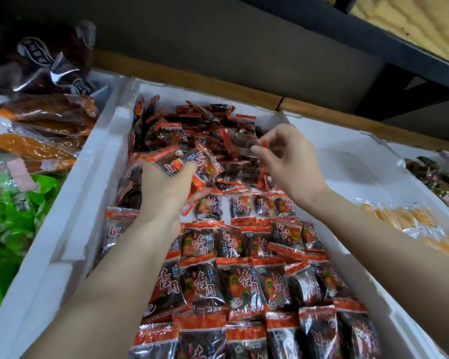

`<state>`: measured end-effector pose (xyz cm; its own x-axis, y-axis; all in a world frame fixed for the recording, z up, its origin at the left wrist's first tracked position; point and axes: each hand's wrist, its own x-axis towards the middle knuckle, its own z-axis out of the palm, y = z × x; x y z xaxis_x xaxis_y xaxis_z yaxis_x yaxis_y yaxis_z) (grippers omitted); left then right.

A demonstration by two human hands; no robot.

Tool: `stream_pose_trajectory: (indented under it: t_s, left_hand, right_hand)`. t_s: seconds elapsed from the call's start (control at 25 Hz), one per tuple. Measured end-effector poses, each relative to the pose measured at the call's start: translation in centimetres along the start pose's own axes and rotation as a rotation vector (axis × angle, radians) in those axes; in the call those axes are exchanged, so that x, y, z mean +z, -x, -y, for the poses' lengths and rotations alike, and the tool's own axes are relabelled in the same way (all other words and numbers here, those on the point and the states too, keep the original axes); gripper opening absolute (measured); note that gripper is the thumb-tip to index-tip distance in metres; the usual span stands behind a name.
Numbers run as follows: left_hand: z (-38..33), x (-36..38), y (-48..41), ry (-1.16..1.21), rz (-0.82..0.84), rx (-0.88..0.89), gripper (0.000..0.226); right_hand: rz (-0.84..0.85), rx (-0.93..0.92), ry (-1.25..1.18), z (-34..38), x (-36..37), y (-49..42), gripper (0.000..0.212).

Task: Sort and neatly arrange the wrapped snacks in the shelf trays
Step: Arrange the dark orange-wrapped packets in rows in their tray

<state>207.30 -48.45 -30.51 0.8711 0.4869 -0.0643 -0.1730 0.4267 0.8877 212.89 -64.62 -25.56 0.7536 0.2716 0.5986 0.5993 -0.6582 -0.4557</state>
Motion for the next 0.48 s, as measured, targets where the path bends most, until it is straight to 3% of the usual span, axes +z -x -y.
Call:
stream_pose_trajectory:
  t_s: [0.08,0.2,0.36,0.48]
  left_hand:
    - [-0.4,0.7,1.1,-0.003,0.048,-0.033,0.016]
    - [-1.3,1.1,2.4,0.047,0.15,-0.115,0.013]
    - [-3.3,-1.0,2.8,0.189,0.349,-0.19,0.03]
    - [-4.1,-2.2,2.7,-0.011,0.344,-0.091,0.02]
  right_hand:
    - [-0.005,-0.168,0.026,2.0,-0.3,1.2,0.016]
    - [0.162,-0.307,0.069,4.1,0.2,2.9,0.013]
    - [0.208,-0.332,0.032,5.5,0.6,2.9,0.024]
    - [0.286,-0.365,-0.107,6.6,1.2,2.9,0.023]
